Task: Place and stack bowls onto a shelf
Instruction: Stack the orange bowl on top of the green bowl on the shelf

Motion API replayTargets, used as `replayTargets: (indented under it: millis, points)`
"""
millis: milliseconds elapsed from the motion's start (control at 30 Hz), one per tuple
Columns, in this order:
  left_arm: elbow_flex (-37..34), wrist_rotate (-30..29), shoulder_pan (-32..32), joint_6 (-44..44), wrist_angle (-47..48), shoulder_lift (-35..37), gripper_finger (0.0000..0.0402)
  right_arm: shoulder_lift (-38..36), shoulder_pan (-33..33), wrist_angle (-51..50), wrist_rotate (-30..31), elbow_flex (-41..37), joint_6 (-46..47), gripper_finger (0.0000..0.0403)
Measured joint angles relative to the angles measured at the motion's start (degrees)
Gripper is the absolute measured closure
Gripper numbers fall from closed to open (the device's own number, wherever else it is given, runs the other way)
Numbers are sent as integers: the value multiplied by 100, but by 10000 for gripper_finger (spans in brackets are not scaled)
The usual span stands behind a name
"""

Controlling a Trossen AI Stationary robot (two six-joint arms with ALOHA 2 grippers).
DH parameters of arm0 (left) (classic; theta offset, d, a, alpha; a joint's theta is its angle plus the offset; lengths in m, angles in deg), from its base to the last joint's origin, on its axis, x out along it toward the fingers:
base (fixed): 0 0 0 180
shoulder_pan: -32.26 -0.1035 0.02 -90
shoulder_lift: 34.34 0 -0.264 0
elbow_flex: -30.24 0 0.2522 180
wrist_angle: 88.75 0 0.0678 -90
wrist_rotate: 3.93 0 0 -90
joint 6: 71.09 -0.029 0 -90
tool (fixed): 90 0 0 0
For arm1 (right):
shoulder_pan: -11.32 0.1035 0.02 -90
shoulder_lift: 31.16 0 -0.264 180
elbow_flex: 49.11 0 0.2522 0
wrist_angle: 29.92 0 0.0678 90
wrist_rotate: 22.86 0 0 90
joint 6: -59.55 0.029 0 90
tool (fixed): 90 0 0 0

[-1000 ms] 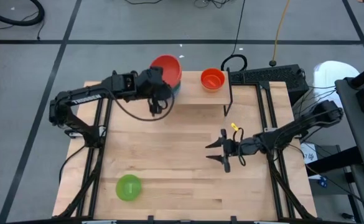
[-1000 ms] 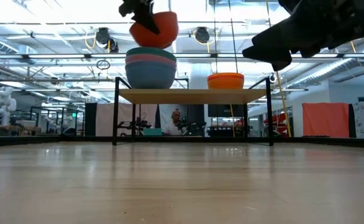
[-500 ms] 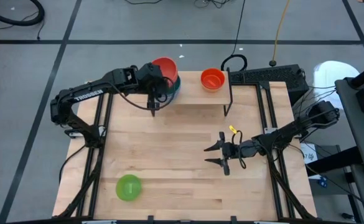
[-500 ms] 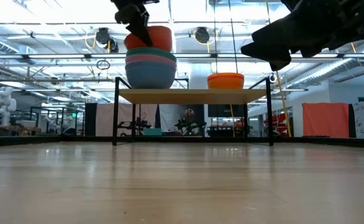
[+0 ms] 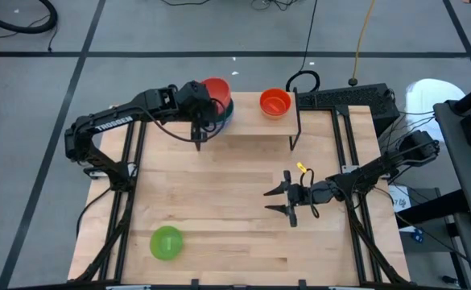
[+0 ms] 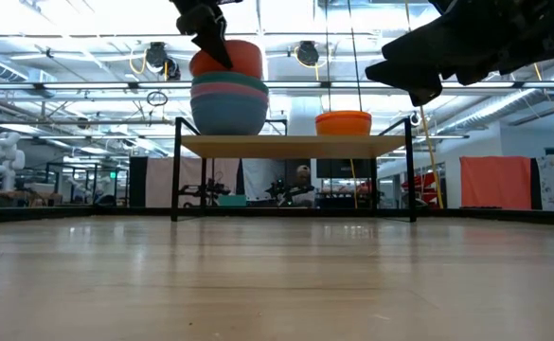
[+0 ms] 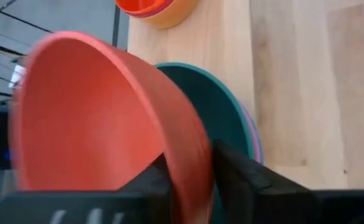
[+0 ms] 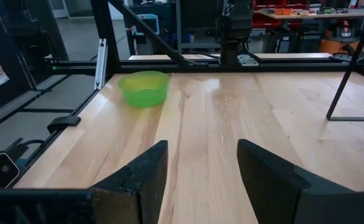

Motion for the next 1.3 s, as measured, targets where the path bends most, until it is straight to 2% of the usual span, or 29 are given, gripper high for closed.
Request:
replayTargets:
  millis: [167,300,633,833,933,1033,1300]
  points:
    - [0,-98,24,67,-66,0,241,0,0,39,-1,0,0,218]
    - [0,-98,23,159,-71,0,197,0,0,38,-1,0,0,218]
    - [0,-109,88,343,-184,7,115,0,0,32,-1,0,-5,218]
    - [3,-64,264,343,-204,141,91,0,0,32,-1,0,-22,218]
    - [3,4,428,329,-217,220,97,0,0,32,-1,0,-22,218]
    - [4,149,545,429,-223,300,129,0,0,30,1,0,-22,218]
    - [4,53,695,986,-466,315,286,0,-2,32,119,0,-22,218]
